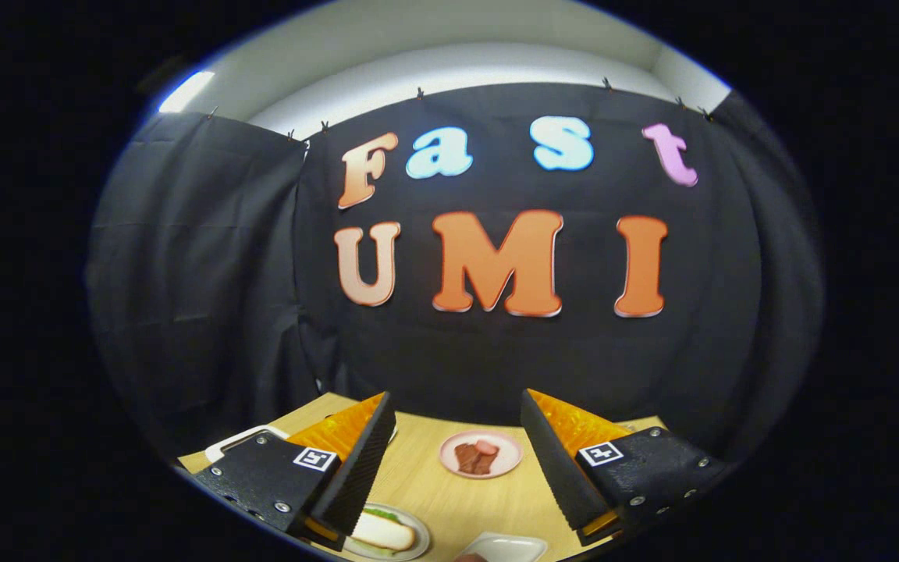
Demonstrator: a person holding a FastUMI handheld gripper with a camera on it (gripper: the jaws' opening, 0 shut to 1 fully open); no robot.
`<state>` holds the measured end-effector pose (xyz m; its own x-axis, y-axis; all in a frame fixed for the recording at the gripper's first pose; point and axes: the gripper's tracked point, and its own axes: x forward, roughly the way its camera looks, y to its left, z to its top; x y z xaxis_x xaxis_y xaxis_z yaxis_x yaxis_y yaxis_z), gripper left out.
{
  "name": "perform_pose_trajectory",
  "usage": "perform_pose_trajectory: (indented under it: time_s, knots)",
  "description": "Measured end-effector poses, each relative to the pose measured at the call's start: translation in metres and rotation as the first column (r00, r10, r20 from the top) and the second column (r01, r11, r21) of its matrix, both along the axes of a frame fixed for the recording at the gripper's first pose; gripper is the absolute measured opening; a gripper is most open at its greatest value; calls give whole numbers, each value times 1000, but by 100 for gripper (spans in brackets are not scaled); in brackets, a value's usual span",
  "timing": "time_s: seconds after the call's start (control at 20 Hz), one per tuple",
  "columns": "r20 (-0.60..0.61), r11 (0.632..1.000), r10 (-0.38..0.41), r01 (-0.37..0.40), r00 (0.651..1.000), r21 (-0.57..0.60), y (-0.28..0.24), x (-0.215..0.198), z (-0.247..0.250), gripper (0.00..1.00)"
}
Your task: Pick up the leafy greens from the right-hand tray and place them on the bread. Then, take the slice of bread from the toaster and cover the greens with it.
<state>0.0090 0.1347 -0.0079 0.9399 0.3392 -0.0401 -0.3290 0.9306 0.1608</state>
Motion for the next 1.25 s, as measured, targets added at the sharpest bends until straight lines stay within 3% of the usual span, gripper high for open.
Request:
perform_pose_trajectory:
  time_s: [0.3,0.45,0.65,1.0,1.25]
  knots:
    - [227,988,-149,156,962,-13,-43,-3,78,98]
    - [270,977,-209,215,940,7,-55,-1,94,98]
    - [247,965,-256,263,935,7,-64,9,92,99]
    - [229,969,-248,237,941,72,-66,8,95,99]
    - [226,988,-152,143,962,55,-37,8,86,99]
